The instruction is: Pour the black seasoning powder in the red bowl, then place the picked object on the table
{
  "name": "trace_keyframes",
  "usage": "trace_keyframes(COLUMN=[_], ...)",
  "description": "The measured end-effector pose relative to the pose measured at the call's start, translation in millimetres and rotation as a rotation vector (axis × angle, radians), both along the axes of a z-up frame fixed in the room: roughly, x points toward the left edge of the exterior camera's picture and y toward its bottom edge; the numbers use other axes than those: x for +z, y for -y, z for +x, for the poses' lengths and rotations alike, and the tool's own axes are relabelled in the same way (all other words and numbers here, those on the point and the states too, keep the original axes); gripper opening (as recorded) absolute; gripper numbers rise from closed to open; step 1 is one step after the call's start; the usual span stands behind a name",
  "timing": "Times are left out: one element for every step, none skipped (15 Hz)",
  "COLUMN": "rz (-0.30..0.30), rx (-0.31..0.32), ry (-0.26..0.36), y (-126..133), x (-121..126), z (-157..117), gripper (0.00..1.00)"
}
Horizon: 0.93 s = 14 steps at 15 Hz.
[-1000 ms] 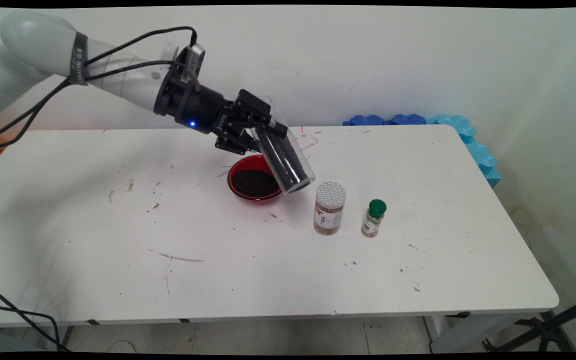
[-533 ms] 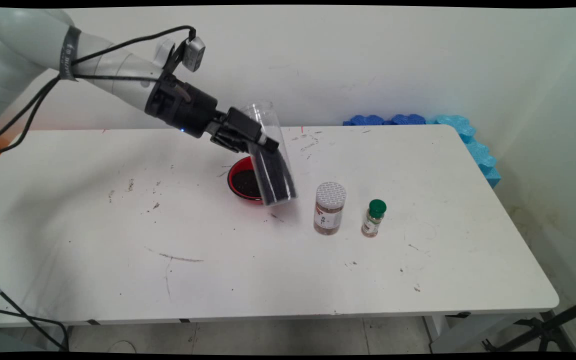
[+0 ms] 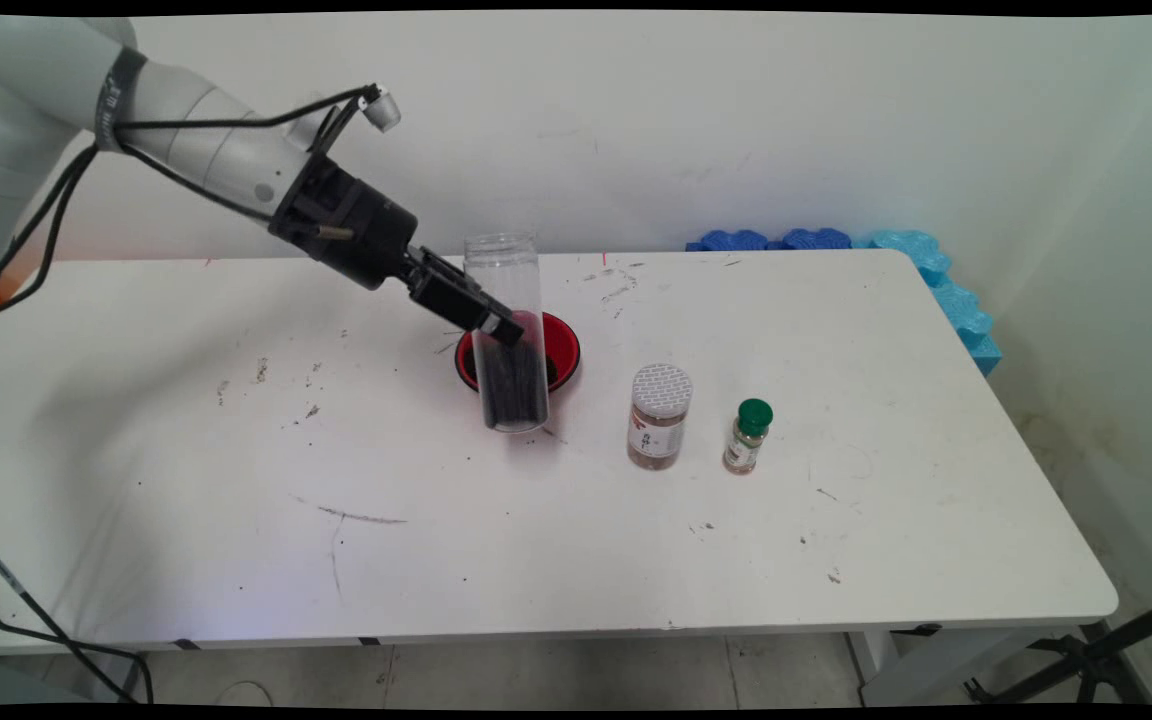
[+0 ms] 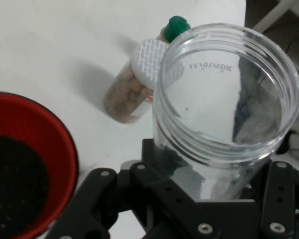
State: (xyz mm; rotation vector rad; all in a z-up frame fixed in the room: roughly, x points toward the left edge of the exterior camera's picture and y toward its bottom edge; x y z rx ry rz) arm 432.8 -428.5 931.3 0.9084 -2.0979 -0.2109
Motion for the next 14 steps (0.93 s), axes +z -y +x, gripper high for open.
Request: trace_keyframes(rz=[-0.033, -0.059, -0.075, -0.098, -0.123, -0.145, -0.165, -0.178, -0.197, -0.218, -0.235, -0.248, -0.263, -0.276], rx=[-0.022, -0.036, -0.045, -0.056, -0.067, -0.079, -0.094, -0.105, -0.123, -0.141, -0.154, -0.163, -0.173, -0.181], ry=[0.015, 0.027, 0.035, 0.048, 0.064, 0.079, 0.091, 0.099, 0.108, 0.117, 0.124, 0.127, 0.128, 0.125], y=[-1.4, -2.4, -3.0, -3.9, -5.1, -6.2, -7.8, -9.1, -11.6, -14.5, -17.5, -20.1, -23.2, -26.8], x=[0.6, 1.1, 1.2, 1.2, 0.9, 0.4, -0.1, -0.4, -0.9, -1.5, -2.1, -2.4, -2.6, -2.6], z=[0.2, 0.5, 0.8, 1.4, 2.3, 3.0, 3.5, 3.7, 3.8, 3.6, 3.5, 3.3, 2.8, 2.1], gripper=[0.0, 0.0, 0.0, 0.0, 0.0, 0.0, 0.0, 0.0, 0.0, 0.0, 0.0, 0.0, 0.0, 0.0])
